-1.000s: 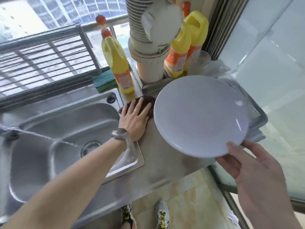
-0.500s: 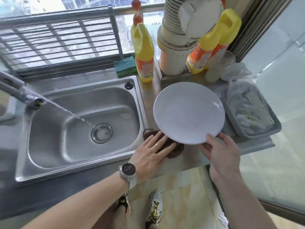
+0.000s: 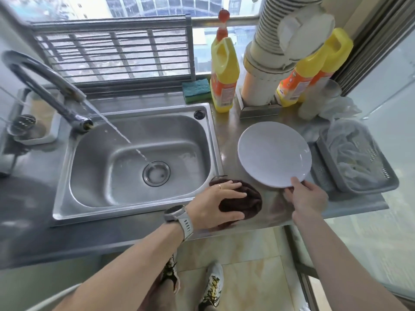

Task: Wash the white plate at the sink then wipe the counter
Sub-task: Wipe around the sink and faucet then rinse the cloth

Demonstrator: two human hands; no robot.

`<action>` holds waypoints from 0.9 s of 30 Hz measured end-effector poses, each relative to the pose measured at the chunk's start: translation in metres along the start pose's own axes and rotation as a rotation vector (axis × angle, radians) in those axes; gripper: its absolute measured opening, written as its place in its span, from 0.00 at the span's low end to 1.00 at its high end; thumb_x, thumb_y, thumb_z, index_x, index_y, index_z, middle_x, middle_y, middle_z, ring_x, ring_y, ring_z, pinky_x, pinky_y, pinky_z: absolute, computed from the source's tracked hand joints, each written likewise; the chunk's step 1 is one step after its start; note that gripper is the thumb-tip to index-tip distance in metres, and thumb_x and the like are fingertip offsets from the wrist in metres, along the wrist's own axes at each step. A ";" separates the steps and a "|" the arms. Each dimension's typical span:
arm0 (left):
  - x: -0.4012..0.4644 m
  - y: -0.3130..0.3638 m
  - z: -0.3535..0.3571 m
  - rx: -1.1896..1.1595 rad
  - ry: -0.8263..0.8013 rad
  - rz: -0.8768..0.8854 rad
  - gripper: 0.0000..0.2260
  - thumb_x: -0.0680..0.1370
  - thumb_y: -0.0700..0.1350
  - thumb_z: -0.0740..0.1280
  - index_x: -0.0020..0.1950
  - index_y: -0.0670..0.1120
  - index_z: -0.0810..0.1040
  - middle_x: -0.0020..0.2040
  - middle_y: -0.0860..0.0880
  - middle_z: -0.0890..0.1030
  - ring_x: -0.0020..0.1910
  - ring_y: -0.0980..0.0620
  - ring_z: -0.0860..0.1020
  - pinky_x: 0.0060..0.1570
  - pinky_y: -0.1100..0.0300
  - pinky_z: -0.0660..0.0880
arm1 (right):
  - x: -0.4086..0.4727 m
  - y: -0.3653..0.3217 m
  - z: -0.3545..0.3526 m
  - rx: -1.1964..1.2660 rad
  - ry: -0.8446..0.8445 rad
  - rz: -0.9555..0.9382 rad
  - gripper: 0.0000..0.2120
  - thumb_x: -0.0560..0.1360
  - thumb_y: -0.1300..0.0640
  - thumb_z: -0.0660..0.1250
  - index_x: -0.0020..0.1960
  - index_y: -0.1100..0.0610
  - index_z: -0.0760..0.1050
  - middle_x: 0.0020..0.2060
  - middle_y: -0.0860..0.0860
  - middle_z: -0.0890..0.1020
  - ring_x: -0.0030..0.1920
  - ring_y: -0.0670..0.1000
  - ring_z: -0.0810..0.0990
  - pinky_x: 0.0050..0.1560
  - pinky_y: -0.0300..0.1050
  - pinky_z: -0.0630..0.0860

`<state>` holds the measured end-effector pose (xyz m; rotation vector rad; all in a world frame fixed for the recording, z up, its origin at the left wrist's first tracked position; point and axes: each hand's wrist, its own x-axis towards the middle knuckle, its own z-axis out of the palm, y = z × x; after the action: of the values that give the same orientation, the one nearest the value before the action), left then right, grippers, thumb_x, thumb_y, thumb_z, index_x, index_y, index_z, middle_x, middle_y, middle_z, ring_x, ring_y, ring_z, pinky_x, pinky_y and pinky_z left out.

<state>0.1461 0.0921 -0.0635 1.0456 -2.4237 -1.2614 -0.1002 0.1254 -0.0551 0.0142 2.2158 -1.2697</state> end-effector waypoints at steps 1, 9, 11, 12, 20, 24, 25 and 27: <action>-0.002 0.001 -0.006 -0.038 0.054 -0.008 0.20 0.76 0.57 0.73 0.67 0.58 0.80 0.73 0.57 0.75 0.72 0.59 0.71 0.72 0.57 0.69 | -0.005 0.003 -0.006 -0.220 0.079 -0.104 0.21 0.75 0.55 0.72 0.66 0.61 0.76 0.55 0.56 0.83 0.56 0.60 0.83 0.56 0.52 0.79; -0.070 -0.044 -0.066 0.164 0.586 -0.257 0.08 0.80 0.47 0.70 0.58 0.50 0.85 0.52 0.52 0.85 0.50 0.49 0.82 0.49 0.50 0.79 | -0.113 0.089 0.026 -0.937 -0.392 -1.117 0.27 0.80 0.41 0.59 0.77 0.47 0.65 0.79 0.54 0.62 0.80 0.59 0.54 0.78 0.59 0.54; -0.096 -0.060 -0.080 0.189 0.664 -0.348 0.08 0.80 0.46 0.69 0.57 0.49 0.85 0.51 0.50 0.85 0.48 0.48 0.82 0.46 0.50 0.80 | -0.134 0.102 0.043 -0.939 -0.336 -1.060 0.28 0.80 0.39 0.56 0.76 0.49 0.68 0.79 0.56 0.61 0.80 0.61 0.53 0.79 0.61 0.50; -0.113 -0.071 -0.088 0.205 0.701 -0.391 0.07 0.80 0.45 0.69 0.57 0.49 0.85 0.50 0.50 0.85 0.48 0.48 0.82 0.46 0.51 0.79 | -0.151 0.109 0.053 -0.911 -0.328 -1.062 0.27 0.80 0.40 0.56 0.74 0.50 0.70 0.79 0.57 0.62 0.80 0.61 0.54 0.79 0.60 0.50; -0.218 -0.132 -0.140 0.265 0.856 -0.693 0.09 0.79 0.41 0.69 0.58 0.49 0.84 0.53 0.46 0.83 0.53 0.40 0.79 0.55 0.47 0.75 | -0.304 0.153 0.179 -0.770 -0.877 -1.550 0.20 0.80 0.56 0.65 0.72 0.55 0.73 0.70 0.54 0.75 0.75 0.56 0.68 0.70 0.51 0.72; -0.237 -0.145 -0.159 0.232 0.895 -0.705 0.09 0.79 0.42 0.69 0.58 0.47 0.84 0.54 0.43 0.83 0.55 0.39 0.79 0.58 0.47 0.74 | -0.271 0.140 0.162 -0.940 -0.667 -1.635 0.20 0.81 0.44 0.60 0.71 0.46 0.74 0.74 0.55 0.71 0.78 0.61 0.61 0.75 0.64 0.58; -0.239 -0.146 -0.162 0.214 0.908 -0.700 0.09 0.79 0.42 0.69 0.58 0.46 0.84 0.54 0.43 0.83 0.55 0.38 0.79 0.59 0.47 0.74 | -0.247 0.131 0.144 -1.008 -0.581 -1.592 0.20 0.80 0.40 0.60 0.70 0.43 0.74 0.76 0.55 0.68 0.79 0.63 0.57 0.74 0.68 0.55; -0.242 -0.147 -0.167 0.175 0.926 -0.693 0.09 0.79 0.40 0.68 0.58 0.44 0.84 0.54 0.41 0.84 0.55 0.38 0.79 0.60 0.46 0.75 | -0.197 0.112 0.103 -1.148 -0.457 -1.403 0.22 0.78 0.36 0.59 0.69 0.40 0.73 0.79 0.53 0.63 0.79 0.64 0.55 0.73 0.72 0.54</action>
<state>0.4745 0.0955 -0.0464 2.0432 -1.4981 -0.4537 0.1446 0.1572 -0.0868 -2.2373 2.0535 -0.1478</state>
